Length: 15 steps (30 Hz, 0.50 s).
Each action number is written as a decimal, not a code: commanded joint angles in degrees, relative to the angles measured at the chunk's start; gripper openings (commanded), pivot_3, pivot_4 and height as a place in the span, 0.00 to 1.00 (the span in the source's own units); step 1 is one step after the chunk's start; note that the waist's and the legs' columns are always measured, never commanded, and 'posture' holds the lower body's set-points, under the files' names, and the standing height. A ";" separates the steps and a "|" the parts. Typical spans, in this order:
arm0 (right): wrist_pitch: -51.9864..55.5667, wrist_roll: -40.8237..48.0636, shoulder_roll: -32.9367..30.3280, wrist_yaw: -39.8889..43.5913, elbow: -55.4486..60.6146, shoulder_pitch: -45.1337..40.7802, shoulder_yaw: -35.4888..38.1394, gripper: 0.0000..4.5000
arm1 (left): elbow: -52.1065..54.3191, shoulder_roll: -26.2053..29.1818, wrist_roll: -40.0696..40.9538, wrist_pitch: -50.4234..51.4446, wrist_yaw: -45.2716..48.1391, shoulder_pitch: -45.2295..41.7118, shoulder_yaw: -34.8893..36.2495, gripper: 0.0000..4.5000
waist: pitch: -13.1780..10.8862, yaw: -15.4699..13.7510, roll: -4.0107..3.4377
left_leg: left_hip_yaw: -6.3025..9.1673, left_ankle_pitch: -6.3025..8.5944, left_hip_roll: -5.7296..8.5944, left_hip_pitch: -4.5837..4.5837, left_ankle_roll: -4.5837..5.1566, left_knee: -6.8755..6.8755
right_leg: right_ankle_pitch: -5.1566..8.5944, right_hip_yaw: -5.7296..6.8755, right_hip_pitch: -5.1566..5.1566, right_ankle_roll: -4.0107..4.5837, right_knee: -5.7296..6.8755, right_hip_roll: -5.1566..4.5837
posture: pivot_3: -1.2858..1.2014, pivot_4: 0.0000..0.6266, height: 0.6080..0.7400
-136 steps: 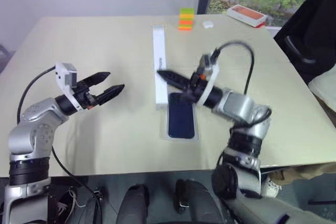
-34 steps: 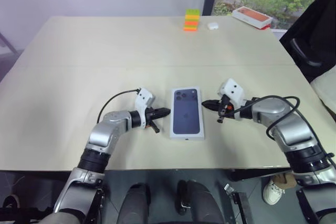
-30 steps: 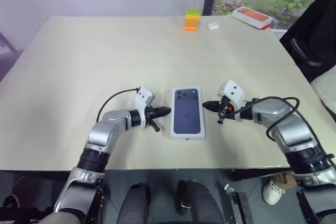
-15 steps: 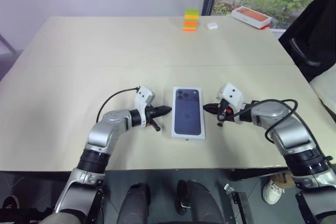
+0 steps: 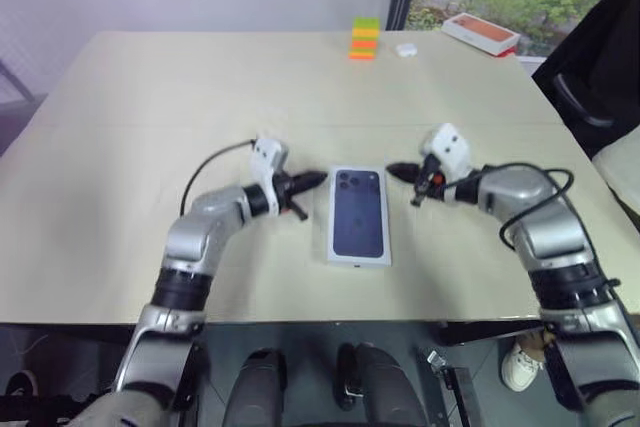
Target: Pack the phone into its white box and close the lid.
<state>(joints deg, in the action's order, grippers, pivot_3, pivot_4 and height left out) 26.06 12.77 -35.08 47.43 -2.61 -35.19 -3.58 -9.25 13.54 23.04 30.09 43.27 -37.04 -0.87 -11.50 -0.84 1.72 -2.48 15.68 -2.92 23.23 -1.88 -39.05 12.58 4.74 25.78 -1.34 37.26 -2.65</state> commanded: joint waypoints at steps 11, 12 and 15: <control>-8.47 -9.00 2.78 0.87 -7.68 0.71 -8.15 0.01 | -15.38 -2.12 -8.75 -8.34 5.64 -2.66 -8.56 0.00 | 0.00 0.17 -0.01 | -0.05 0.06 0.02 -0.08 0.10 -0.03 | -0.02 0.00 -0.12 -0.08 -0.10 -0.03 | 0.52 0.24 1.00; -8.60 -9.08 2.52 1.42 -7.06 1.50 -8.28 0.01 | -14.63 -1.45 -9.39 -8.81 6.35 -1.92 -9.28 0.00 | 0.01 0.16 -0.02 | -0.04 0.06 0.02 -0.08 0.10 -0.03 | -0.02 0.00 -0.12 -0.08 -0.09 -0.03 | 0.52 0.24 1.00; -5.06 -5.34 0.38 7.38 -0.77 5.24 -8.21 0.01 | -8.69 1.93 -8.50 -6.40 10.90 1.72 -11.12 0.00 | 0.04 0.16 -0.06 | -0.04 0.07 0.01 -0.19 0.10 0.00 | -0.01 0.00 -0.23 -0.09 -0.10 -0.03 | 0.52 0.24 1.00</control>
<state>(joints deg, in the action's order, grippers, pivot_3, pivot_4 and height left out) 19.40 5.96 -33.67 51.56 -6.28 -31.43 -11.01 -20.04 14.58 14.75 21.81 51.81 -37.00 -10.00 -11.47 -0.68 1.66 -2.52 15.79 -2.92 22.85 -1.73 -39.04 12.58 4.74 25.39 -1.43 37.15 -2.68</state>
